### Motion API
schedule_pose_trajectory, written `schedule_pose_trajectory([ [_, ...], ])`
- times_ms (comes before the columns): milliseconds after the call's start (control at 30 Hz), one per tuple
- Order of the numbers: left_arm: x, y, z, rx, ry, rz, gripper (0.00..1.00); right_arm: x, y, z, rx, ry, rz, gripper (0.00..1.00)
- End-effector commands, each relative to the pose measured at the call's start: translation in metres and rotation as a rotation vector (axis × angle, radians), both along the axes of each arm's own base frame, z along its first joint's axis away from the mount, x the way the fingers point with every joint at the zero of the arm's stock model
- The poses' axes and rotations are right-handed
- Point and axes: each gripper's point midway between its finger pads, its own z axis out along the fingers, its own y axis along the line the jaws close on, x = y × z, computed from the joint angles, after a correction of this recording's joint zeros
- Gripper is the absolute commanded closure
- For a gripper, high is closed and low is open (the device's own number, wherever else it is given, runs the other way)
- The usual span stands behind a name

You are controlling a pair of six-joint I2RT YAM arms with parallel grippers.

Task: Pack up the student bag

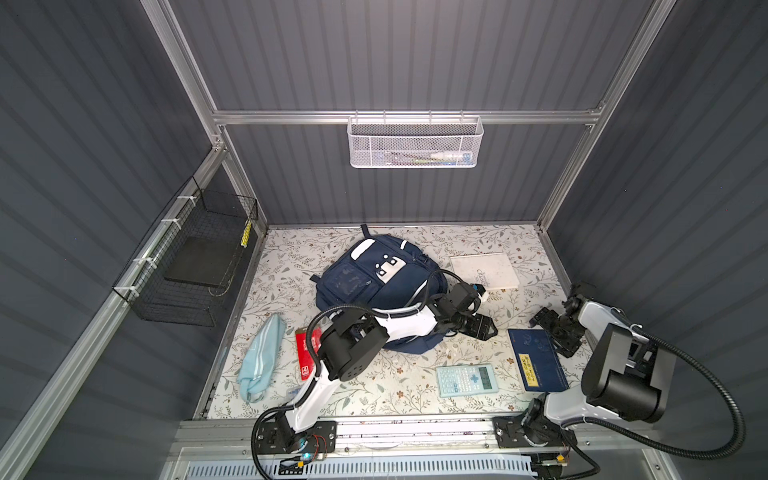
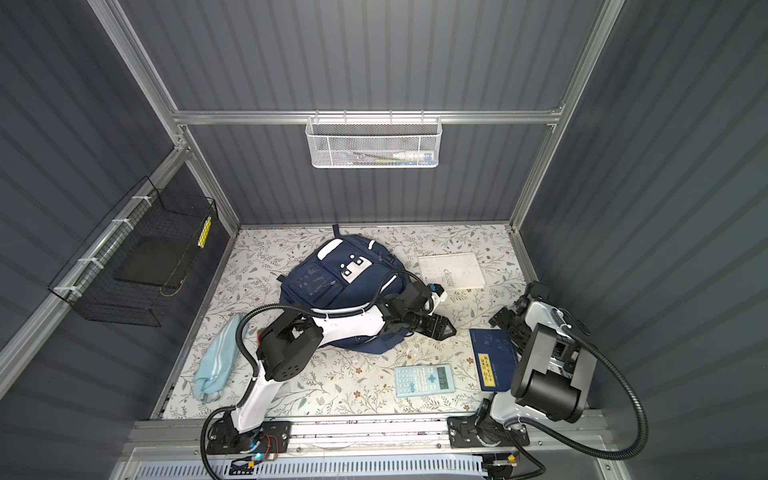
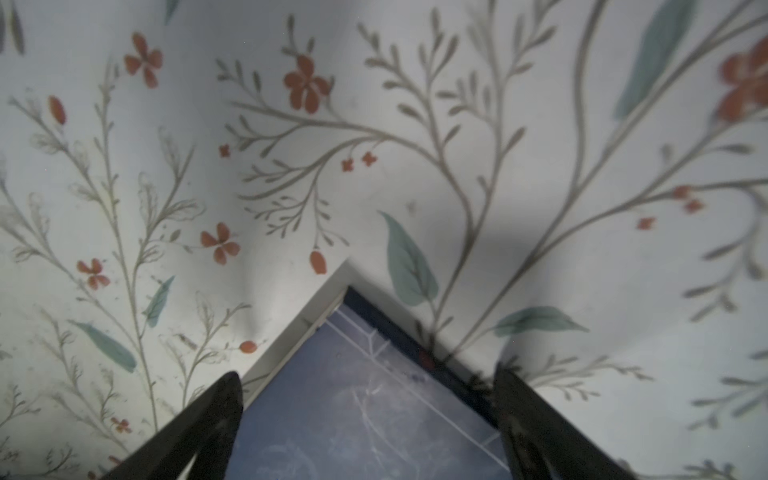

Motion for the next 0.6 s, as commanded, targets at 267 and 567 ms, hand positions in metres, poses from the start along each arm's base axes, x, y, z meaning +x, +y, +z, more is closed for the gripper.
schedule_pose_trajectory([
  [267,-0.036,-0.04,-0.043,0.034,0.062,-0.062,0.5,-0.013,0.055,-0.019,0.241,-0.049,0.019,0.09],
  [567,0.003,-0.033,-0.049,0.102,0.008,0.025,0.71,-0.008,0.081,-0.016,0.31,-0.077,0.067,0.1],
])
